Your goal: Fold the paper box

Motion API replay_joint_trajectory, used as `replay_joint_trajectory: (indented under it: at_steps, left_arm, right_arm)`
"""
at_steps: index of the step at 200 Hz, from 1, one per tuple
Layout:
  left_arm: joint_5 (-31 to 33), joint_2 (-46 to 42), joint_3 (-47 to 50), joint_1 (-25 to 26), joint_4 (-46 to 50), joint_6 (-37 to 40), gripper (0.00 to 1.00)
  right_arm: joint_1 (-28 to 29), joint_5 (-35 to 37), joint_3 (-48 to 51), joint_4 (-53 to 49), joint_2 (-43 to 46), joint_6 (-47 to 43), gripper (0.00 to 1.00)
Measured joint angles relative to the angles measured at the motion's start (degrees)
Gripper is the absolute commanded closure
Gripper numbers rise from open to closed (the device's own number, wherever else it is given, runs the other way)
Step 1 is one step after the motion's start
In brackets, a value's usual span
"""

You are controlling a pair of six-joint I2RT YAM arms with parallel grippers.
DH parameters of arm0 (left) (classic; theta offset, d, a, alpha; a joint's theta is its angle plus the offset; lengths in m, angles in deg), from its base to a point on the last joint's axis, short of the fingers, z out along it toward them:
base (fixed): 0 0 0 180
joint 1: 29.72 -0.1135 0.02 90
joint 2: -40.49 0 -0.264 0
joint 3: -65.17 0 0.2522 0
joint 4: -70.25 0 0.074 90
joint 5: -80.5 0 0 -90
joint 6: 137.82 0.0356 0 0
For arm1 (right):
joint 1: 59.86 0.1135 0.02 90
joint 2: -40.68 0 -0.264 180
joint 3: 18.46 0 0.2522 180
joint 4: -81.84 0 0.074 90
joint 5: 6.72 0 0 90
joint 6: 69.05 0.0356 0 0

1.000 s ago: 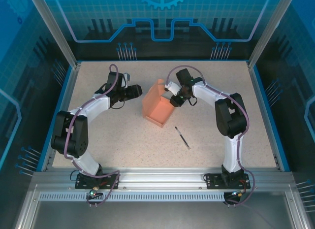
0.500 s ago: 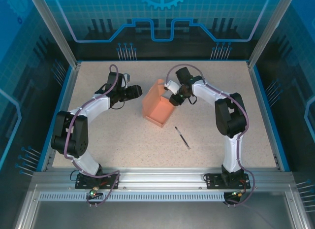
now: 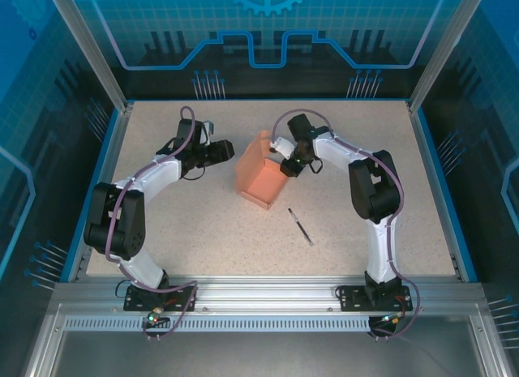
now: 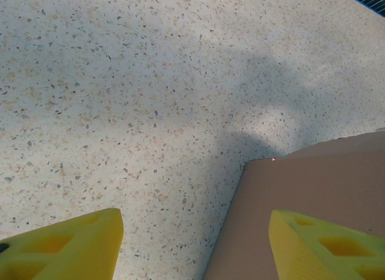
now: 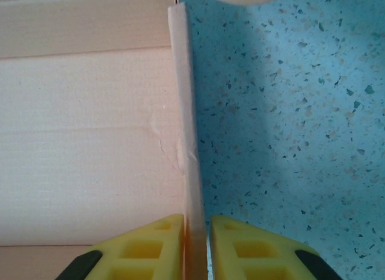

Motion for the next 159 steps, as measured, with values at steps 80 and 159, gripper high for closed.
replay_joint_trajectory:
  at_steps: [80, 159]
  left_arm:
    - [-0.02, 0.0, 0.76, -0.33, -0.09, 0.0, 0.33]
    - [-0.02, 0.0, 1.92, -0.33, -0.17, 0.0, 0.34]
  right_arm:
    - [1.4, 5.62, -0.61, -0.37, -0.15, -0.39, 0.93]
    - [4.37, 15.1, 0.59, 2.47, 0.2, 1.79, 0.95]
